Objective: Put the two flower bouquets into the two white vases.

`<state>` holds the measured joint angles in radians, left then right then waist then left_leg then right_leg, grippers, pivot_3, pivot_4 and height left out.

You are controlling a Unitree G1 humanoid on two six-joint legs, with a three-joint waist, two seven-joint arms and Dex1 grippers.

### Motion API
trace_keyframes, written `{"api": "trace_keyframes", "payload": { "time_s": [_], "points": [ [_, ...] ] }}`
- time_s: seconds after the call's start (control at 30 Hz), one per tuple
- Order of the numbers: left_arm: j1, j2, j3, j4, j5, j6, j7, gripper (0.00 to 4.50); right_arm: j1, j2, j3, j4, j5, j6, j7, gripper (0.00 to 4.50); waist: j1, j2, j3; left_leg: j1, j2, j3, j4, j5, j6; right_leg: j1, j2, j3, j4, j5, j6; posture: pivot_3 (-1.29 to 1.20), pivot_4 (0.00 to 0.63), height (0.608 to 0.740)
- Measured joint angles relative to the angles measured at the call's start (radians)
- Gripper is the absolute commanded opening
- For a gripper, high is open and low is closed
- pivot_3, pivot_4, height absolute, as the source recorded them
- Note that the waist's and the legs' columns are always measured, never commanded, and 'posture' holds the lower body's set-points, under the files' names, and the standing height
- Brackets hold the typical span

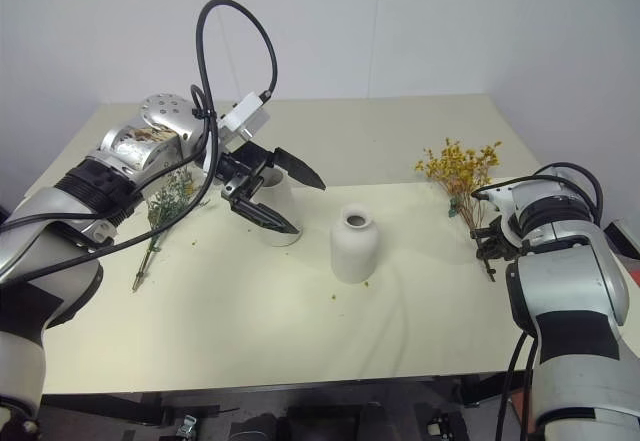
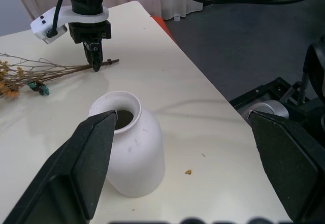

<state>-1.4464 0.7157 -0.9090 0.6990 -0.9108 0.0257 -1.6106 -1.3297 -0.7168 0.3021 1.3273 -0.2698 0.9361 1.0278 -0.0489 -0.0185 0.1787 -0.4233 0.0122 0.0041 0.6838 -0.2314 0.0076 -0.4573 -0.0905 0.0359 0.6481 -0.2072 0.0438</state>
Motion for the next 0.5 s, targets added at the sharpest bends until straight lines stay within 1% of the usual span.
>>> {"api": "trace_keyframes", "payload": {
  "time_s": [0.17,0.33,0.37,0.4,0.5],
  "points": [
    [0.0,0.0,0.003,0.001,-0.001,0.0,0.0,4.5,-0.024,-0.036,-0.084,-0.009,0.038,-0.009,-0.088,0.45,-0.001,0.0,0.0,0.0,0.0,0.0,0.0,0.0,0.0,0.0,0.0,0.0,0.0,0.0,0.0,0.0,0.15,0.74],
    [0.0,0.004,0.004,0.0,-0.019,0.005,0.0,4.5,-0.03,-0.074,-0.186,-0.094,0.103,0.031,-0.151,0.45,-0.001,0.0,0.0,0.0,0.0,0.0,0.0,0.0,0.0,0.0,0.0,0.0,0.0,0.0,0.0,0.0,0.15,0.74],
    [0.0,0.005,0.005,0.0,-0.021,0.006,0.0,4.5,-0.008,-0.084,-0.221,-0.156,0.129,0.044,-0.165,0.45,0.0,0.0,0.0,0.0,0.0,0.0,0.0,0.0,0.0,0.0,0.0,0.0,0.0,0.0,0.0,0.0,0.15,0.74],
    [0.0,0.006,0.005,0.0,-0.022,0.007,0.0,4.5,-0.001,-0.086,-0.232,-0.174,0.137,0.049,-0.167,0.45,0.0,0.0,0.0,0.0,0.0,0.0,0.0,0.0,0.0,0.0,0.0,0.0,0.0,0.0,0.0,0.0,0.15,0.74],
    [0.0,0.007,0.005,0.002,-0.026,0.017,0.0,4.5,0.106,-0.088,-0.334,-0.385,0.203,0.136,-0.219,0.45,0.003,0.0,0.0,0.0,0.0,0.0,0.0,0.0,0.0,0.0,0.0,0.0,0.0,0.0,0.0,0.0,0.15,0.74]
  ]
}}
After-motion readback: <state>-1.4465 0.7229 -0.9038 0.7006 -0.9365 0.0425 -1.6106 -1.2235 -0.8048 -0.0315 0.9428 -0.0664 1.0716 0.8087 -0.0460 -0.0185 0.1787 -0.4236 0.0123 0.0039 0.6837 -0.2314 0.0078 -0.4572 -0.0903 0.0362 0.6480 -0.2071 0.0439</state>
